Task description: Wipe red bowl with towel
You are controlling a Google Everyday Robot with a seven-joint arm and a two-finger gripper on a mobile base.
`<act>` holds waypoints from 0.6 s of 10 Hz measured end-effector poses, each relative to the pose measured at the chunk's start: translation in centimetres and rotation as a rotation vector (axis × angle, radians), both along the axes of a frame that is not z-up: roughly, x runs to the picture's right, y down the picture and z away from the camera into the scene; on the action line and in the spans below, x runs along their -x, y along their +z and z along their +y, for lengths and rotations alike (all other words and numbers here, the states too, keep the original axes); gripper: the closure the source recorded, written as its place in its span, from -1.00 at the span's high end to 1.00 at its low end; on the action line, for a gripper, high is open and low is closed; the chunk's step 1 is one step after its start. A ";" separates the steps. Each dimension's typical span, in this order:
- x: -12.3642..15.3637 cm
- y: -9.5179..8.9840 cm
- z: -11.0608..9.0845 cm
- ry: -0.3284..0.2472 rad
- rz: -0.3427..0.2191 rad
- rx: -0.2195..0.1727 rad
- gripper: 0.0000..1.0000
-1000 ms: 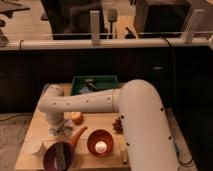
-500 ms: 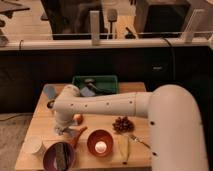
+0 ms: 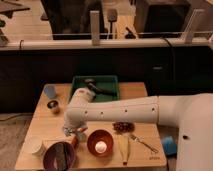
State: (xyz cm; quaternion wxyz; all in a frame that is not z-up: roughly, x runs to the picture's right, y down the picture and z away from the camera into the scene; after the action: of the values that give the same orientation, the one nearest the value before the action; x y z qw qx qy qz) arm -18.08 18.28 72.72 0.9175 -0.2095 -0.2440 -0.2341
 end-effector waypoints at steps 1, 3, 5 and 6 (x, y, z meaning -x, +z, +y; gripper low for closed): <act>-1.5 -0.4 0.2 0.021 0.036 0.011 -1.00; -4.4 -0.5 1.0 0.070 0.079 0.034 -1.00; -8.2 -1.0 2.3 0.140 0.119 0.065 -1.00; -9.4 -1.2 2.8 0.164 0.133 0.076 -1.00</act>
State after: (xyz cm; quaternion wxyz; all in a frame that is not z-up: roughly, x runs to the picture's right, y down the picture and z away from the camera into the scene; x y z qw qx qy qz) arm -8.68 21.12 71.50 0.9392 -0.2383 -0.2077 -0.1342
